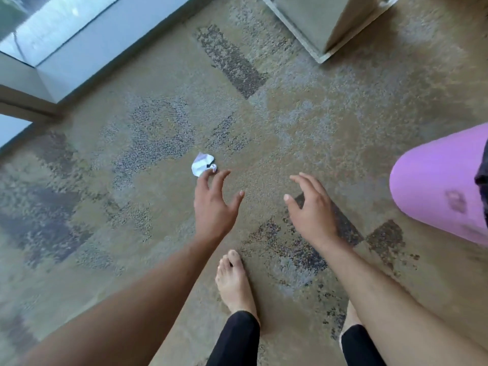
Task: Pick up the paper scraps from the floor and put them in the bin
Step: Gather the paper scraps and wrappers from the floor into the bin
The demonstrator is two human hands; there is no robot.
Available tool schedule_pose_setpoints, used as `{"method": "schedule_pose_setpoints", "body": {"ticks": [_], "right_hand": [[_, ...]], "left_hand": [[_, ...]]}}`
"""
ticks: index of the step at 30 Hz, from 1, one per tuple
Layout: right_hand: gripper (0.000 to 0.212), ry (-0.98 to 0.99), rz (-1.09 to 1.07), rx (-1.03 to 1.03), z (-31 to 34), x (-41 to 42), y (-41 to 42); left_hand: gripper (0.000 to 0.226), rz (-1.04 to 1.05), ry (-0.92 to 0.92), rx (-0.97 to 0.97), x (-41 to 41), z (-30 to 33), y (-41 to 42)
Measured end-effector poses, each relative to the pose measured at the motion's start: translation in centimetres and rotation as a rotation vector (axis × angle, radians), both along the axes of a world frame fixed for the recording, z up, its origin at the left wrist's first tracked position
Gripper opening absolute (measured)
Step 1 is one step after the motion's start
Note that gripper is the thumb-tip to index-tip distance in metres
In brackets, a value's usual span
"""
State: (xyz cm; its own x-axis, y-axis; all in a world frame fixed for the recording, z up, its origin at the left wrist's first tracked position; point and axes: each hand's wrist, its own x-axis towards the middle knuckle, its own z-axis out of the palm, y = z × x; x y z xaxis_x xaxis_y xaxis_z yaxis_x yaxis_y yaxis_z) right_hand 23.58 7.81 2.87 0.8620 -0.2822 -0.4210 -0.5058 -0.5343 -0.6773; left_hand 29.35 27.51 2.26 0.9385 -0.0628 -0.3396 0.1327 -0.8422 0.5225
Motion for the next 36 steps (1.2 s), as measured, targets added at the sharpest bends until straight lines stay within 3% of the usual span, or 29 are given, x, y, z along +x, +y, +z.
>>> {"method": "schedule_pose_setpoints", "body": {"ticks": [6,10,13,19,27,30,36], "right_hand": [[0.065,0.153,0.211,-0.302,-10.2,0.6,2.6],[0.072,0.140,0.264,-0.491,-14.4,1.5,2.9],[0.074,0.125,0.291,-0.564,-16.6,1.8,3.1],[0.073,0.115,0.310,-0.607,-18.1,1.6,3.1],[0.072,0.201,0.300,-0.413,-14.9,2.7,2.9],[0.069,0.172,0.247,-0.290,-11.5,2.8,2.3],[0.042,0.032,-0.289,0.249,-3.1,1.2,0.0]], "left_hand": [[0.072,-0.072,-0.014,0.190,2.7,-8.3,6.8],[0.071,-0.133,-0.102,0.294,5.2,-12.0,7.0],[0.063,-0.160,-0.061,0.372,6.5,-13.7,6.1],[0.027,-0.124,-0.142,0.119,6.8,-15.4,6.2],[0.010,-0.147,-0.069,0.087,7.8,-12.6,4.7],[0.009,-0.220,-0.044,-0.043,6.7,-9.2,1.2],[0.009,-0.183,0.135,-0.417,2.5,-0.7,-8.8]]}}
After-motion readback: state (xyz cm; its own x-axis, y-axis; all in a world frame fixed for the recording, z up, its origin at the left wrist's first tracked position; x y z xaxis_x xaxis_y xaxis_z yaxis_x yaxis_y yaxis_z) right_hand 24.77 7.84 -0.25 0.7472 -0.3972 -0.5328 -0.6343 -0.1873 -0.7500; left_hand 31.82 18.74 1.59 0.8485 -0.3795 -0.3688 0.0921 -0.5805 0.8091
